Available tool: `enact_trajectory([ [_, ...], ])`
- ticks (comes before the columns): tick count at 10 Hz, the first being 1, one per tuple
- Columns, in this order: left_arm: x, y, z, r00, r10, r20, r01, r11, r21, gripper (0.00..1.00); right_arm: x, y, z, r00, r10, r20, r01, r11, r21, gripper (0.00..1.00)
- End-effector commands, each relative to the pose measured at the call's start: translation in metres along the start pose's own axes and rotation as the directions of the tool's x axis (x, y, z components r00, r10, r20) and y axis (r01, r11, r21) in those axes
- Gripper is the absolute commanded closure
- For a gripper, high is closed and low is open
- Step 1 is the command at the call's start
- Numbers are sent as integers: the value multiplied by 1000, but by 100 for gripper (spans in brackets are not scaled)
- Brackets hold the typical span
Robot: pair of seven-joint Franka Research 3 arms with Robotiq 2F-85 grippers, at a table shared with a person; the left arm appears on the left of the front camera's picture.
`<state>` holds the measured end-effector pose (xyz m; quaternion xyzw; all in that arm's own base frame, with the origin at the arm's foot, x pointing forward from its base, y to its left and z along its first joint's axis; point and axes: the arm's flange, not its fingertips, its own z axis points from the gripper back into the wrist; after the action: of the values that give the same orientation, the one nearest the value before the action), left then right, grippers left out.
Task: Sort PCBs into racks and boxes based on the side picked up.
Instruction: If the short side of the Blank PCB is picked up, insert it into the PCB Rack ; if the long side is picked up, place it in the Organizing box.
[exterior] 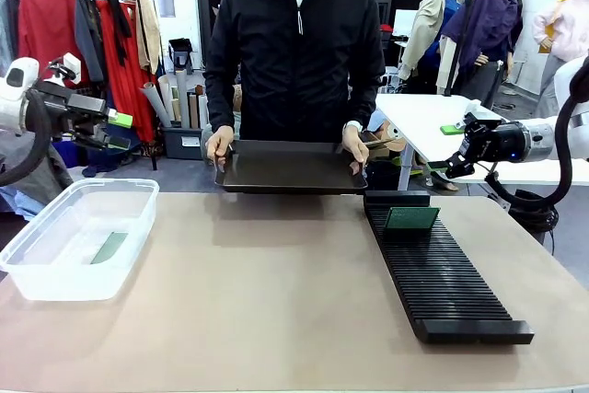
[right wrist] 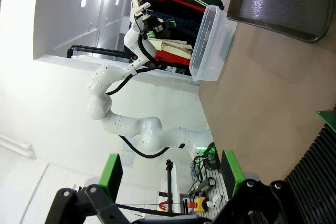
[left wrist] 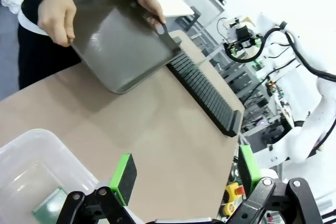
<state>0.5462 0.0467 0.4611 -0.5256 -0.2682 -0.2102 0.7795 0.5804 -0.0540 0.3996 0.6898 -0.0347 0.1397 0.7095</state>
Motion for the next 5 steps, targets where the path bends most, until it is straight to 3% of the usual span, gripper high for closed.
enact_trajectory([
  [1, 2, 7, 1, 1000, 13, 14, -12, 997, -72, 0, 1, 2, -1, 1000, 21, 7, -21, 1000, 13, 0],
  [3, -1, 7, 5, 995, 15, 94, -5, 994, -107, 0, 1, 2, -1, 1000, 21, 7, -21, 1000, 13, 0],
  [5, 1, 7, 1, 997, 48, 55, -42, 993, -108, 0, 1, 2, -1, 1000, 21, 7, -21, 1000, 13, 0],
])
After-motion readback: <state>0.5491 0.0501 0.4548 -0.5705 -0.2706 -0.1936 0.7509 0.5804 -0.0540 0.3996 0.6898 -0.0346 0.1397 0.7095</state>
